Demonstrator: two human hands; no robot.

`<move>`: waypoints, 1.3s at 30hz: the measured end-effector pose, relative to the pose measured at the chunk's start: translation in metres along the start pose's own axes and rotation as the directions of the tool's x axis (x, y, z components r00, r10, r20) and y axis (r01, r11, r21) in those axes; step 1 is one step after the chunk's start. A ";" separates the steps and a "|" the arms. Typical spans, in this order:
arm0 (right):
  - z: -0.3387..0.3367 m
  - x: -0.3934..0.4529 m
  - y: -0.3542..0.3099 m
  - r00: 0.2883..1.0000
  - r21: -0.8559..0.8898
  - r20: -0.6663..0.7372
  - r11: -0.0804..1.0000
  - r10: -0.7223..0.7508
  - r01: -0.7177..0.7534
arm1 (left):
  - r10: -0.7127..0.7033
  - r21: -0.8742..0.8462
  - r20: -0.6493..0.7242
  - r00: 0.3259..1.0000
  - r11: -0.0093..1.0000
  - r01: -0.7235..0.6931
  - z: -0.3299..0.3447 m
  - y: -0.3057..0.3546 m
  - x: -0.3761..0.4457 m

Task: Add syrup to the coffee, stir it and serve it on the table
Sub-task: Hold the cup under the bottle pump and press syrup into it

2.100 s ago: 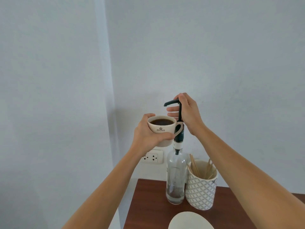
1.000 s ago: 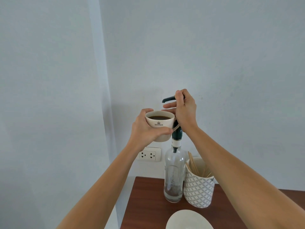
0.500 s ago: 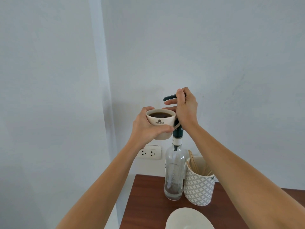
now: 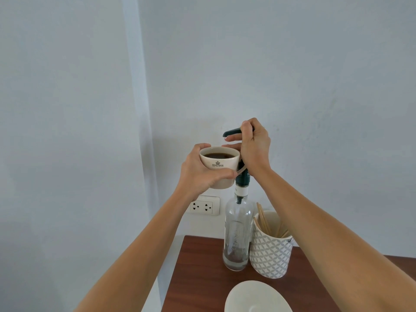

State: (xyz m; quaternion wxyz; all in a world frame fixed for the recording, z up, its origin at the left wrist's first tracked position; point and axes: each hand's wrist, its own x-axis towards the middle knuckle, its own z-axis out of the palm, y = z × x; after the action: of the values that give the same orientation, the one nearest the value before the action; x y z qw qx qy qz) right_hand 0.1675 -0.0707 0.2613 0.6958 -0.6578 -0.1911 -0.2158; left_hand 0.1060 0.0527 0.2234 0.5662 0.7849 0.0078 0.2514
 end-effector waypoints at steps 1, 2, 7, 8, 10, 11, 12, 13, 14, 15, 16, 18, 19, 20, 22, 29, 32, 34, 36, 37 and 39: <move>0.000 0.000 0.000 1.000 -0.003 -0.002 1.000 -0.004 0.004 | 0.002 0.003 0.000 1.000 1.000 -0.002 0.000 0.000 0.000; 0.000 0.000 0.000 1.000 -0.005 -0.004 1.000 -0.007 0.007 | 0.003 0.006 -0.002 1.000 1.000 -0.003 0.000 0.000 -0.001; 0.000 0.000 -0.001 1.000 -0.018 -0.003 1.000 -0.003 0.003 | -0.004 0.007 -0.003 1.000 1.000 0.004 0.000 0.001 -0.001; 0.000 0.000 -0.001 1.000 -0.023 -0.003 1.000 -0.003 0.003 | -0.004 0.006 -0.002 1.000 1.000 0.004 0.000 0.002 -0.001; 0.000 0.000 0.000 1.000 -0.030 -0.004 1.000 -0.009 0.008 | -0.001 0.003 0.002 1.000 1.000 0.001 0.000 0.002 -0.001; 0.000 0.000 0.000 1.000 -0.033 -0.005 0.999 -0.012 0.012 | 0.000 0.002 0.004 1.000 1.000 0.000 -0.001 0.002 -0.001; 0.000 0.000 0.000 1.000 -0.035 -0.005 0.999 -0.013 0.013 | 0.000 0.001 0.007 1.000 1.000 0.000 -0.001 0.003 -0.001; 0.000 0.000 0.000 1.000 -0.038 -0.004 0.999 -0.013 0.013 | 0.000 -0.001 0.009 1.000 1.000 0.000 -0.001 0.003 -0.002; 0.000 0.000 0.000 1.000 -0.039 -0.003 0.999 -0.013 0.013 | 0.000 -0.005 0.011 1.000 1.000 0.000 -0.001 0.003 -0.002; -0.001 0.000 0.000 1.000 -0.038 -0.003 0.999 -0.013 0.012 | -0.001 -0.008 0.011 1.000 1.000 0.001 -0.001 0.003 -0.002; -0.001 0.000 0.000 1.000 -0.038 -0.003 0.999 -0.013 0.012 | -0.004 -0.011 0.013 1.000 1.000 0.004 -0.001 0.003 -0.002; -0.001 0.000 0.000 1.000 -0.037 -0.002 0.999 -0.013 0.012 | -0.007 -0.009 0.014 1.000 1.000 0.007 -0.001 0.003 -0.002; -0.001 0.000 0.001 1.000 -0.037 -0.002 0.999 -0.013 0.013 | -0.006 -0.008 0.015 1.000 1.000 0.006 -0.001 0.003 -0.002; -0.001 0.001 0.001 1.000 -0.039 -0.003 0.999 -0.015 0.015 | -0.005 -0.007 0.015 1.000 1.000 0.005 -0.001 0.003 -0.002; 0.000 0.001 0.002 1.000 -0.053 -0.005 0.998 -0.016 0.016 | -0.004 -0.006 0.014 1.000 1.000 0.004 -0.001 0.003 -0.002; 0.000 0.002 0.004 1.000 -0.056 -0.007 0.998 -0.007 0.007 | -0.013 -0.005 0.008 1.000 1.000 0.013 -0.001 0.003 -0.003; 0.000 0.003 0.004 1.000 -0.057 -0.012 0.998 -0.004 0.003 | -0.009 -0.007 0.011 1.000 1.000 0.009 -0.001 0.004 -0.002; 0.000 0.003 0.003 1.000 -0.051 -0.009 0.999 0.003 -0.003 | -0.009 -0.009 0.012 1.000 1.000 0.009 -0.001 0.003 -0.001; 0.001 0.003 0.001 1.000 -0.046 -0.015 0.999 0.000 -0.001 | -0.004 -0.013 0.014 1.000 1.000 0.004 -0.001 0.002 0.000; 0.001 0.003 0.001 1.000 -0.046 -0.018 0.999 -0.005 0.005 | -0.002 -0.014 0.015 1.000 1.000 0.002 -0.001 0.002 0.000; 0.001 0.002 0.000 1.000 -0.042 -0.017 0.999 -0.011 0.011 | -0.001 -0.011 0.015 1.000 1.000 0.001 -0.001 0.002 0.001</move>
State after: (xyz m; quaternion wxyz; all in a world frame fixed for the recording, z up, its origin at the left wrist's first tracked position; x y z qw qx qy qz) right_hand 0.1691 -0.0703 0.2625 0.6824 -0.6692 -0.1841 -0.2293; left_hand 0.1057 0.0530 0.2260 0.5708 0.7836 0.0022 0.2452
